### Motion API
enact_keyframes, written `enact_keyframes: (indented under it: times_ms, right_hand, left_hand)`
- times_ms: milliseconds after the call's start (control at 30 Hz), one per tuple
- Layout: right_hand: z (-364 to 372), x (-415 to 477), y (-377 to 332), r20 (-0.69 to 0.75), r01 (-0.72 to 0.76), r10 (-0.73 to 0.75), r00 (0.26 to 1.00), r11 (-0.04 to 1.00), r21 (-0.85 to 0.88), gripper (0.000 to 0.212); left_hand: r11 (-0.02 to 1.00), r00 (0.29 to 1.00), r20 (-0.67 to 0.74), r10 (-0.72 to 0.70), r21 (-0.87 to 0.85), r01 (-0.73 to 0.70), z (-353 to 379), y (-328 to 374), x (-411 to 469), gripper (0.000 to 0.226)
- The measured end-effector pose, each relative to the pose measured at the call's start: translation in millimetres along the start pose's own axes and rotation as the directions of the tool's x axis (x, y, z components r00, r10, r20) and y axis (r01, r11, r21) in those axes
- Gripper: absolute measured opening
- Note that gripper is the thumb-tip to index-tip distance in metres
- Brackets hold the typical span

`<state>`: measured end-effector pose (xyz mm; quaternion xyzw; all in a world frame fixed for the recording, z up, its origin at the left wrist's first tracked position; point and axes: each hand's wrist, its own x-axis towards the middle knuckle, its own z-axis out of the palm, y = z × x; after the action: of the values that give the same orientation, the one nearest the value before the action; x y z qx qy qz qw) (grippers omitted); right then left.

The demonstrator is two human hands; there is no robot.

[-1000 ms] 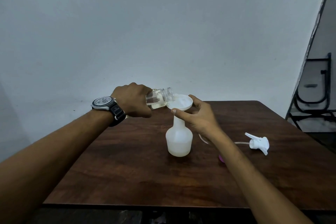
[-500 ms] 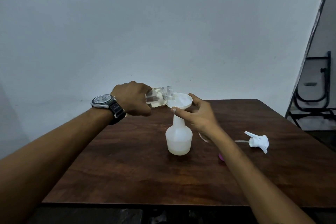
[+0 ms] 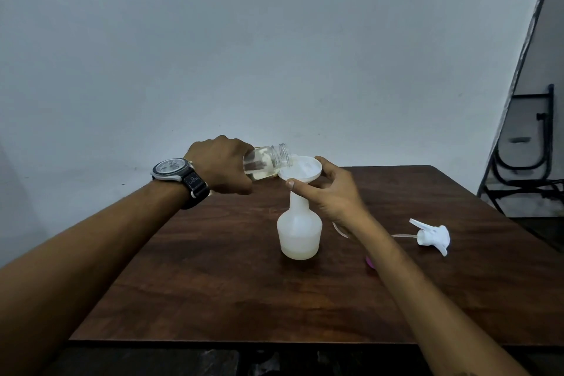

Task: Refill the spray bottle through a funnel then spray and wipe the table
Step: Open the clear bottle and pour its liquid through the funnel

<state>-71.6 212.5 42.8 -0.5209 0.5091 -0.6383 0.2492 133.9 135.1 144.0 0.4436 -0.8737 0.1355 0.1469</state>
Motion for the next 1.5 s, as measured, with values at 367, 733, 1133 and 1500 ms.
enact_keyframes:
  times_ms: [367,733,1133,1500]
  right_hand:
    - [0.3,-1.8,-1.8,-0.004,0.006,-0.006,1.0,1.0,-0.009,0.051]
    - [0.4,-2.3,-2.4,-0.004,0.012,-0.012,1.0,1.0,-0.008,0.05]
    - [-0.5,-3.1,-1.6,0.011,0.01,-0.01,1.0,1.0,-0.003,0.048]
    - [-0.3,-1.0,2.6,0.002,0.013,-0.013,1.0,1.0,0.01,0.053]
  left_hand:
    - [1.0,1.0,0.003,0.005,0.006,-0.005,-0.8,0.5,-0.7,0.041]
    - [1.0,1.0,0.001,0.013,0.009,-0.013,0.2,-0.5,-0.6,0.04]
    - [1.0,1.0,-0.017,0.018,0.025,-0.018,2.6,-1.6,1.7,0.036]
    - [1.0,1.0,0.005,0.017,0.021,-0.017,-0.8,-0.3,1.3,0.036]
